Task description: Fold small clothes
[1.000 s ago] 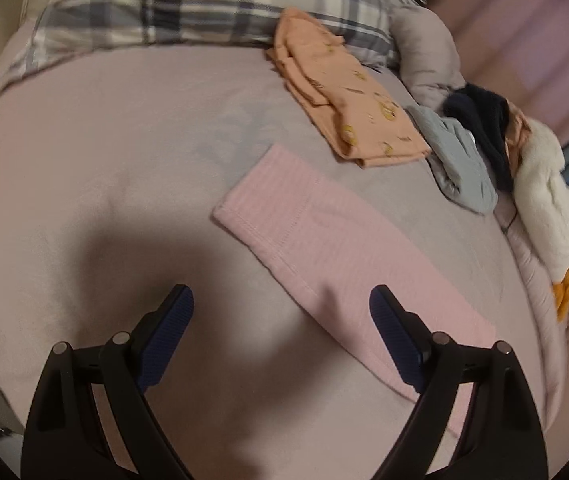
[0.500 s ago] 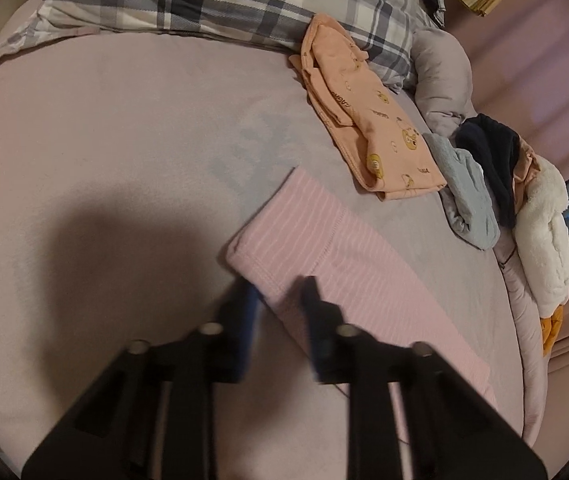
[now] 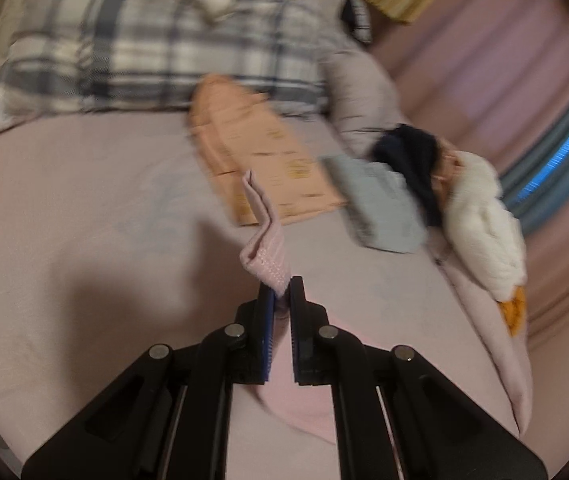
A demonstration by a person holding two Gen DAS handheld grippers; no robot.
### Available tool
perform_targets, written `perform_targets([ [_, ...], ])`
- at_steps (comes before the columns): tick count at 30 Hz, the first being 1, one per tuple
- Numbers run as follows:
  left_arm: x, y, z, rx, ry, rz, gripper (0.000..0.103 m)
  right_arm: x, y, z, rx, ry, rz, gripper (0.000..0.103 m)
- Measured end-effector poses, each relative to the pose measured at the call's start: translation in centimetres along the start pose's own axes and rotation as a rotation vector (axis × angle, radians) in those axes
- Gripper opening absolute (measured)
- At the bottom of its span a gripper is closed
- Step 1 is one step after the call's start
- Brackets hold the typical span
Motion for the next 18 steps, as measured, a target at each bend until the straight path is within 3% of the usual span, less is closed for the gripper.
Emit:
perform_targets([
  [7,-8.6,1.9,0.8,0.037,0.163,-0.167,0.006,-0.7,0.0,0.7,-0.021,-0.002,-0.007,0.098],
  [12,-13.8,5.4,-0.4,0.125,0.244,-0.3,0.006,-1.1,-0.1,1.0,-0.024,-0.016,-0.022,0.098],
  [18,-17.6,12.1,-3.2,0.277,0.301,-0.441,0.006,-1.2,0.2,0.8,-0.012,-0.021,-0.031,0.098],
])
Point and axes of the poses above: each gripper's, at about its wrist camera, not at the fingertips, and z roughly against the way its jaws point, x to its left, y to its underside, the point moved 3 cm from there along -z, roughly the way its jaws point, and after that the axes turned 8 degrees about y, right-handed, at the moved point
